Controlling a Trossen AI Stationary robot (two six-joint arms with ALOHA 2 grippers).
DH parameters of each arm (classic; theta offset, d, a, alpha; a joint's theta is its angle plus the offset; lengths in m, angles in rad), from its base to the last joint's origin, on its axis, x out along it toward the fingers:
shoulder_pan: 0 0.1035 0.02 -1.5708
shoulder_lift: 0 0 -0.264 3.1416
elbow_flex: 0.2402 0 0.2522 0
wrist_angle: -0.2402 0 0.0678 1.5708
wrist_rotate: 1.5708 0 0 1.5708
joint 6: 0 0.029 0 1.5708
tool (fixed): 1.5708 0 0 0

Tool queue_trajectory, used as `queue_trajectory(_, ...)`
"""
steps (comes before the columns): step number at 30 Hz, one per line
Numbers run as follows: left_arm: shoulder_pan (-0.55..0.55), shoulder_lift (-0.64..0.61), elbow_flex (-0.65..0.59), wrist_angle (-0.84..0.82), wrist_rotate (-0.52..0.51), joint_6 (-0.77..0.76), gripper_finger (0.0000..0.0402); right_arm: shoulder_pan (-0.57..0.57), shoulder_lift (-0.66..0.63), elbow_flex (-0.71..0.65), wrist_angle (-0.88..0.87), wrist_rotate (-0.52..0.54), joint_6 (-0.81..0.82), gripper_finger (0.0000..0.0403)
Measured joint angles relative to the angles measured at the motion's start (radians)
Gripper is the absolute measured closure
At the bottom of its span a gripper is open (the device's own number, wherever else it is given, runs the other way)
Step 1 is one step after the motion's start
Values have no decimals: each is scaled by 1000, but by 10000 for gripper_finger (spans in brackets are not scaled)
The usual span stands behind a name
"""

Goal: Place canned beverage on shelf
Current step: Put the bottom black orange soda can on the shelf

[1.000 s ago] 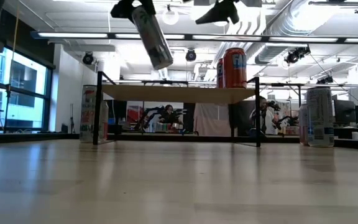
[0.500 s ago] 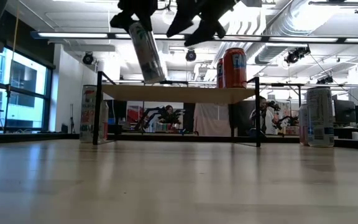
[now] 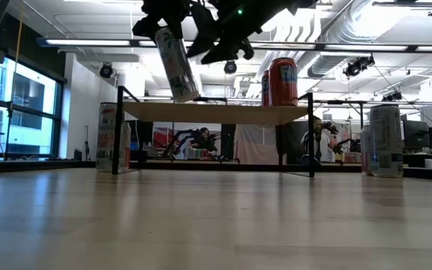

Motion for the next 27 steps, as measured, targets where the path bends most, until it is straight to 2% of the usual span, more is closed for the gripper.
queue_trajectory(5,0,0,0,0,-1,0,194,-6,2,0,26,35,-20,370)
queue_trajectory(6,0,0,0,0,-1,0,193,-9,2,0,29,28,-30,385)
queue_trajectory(10,0,0,0,5,-2,0,193,-23,13,0,36,13,-2,377)
queue_trajectory(14,0,0,0,11,-21,0,193,-32,39,1,66,14,15,398)
queue_trajectory(27,0,0,0,103,-54,-34,192,-40,50,0,80,21,52,402)
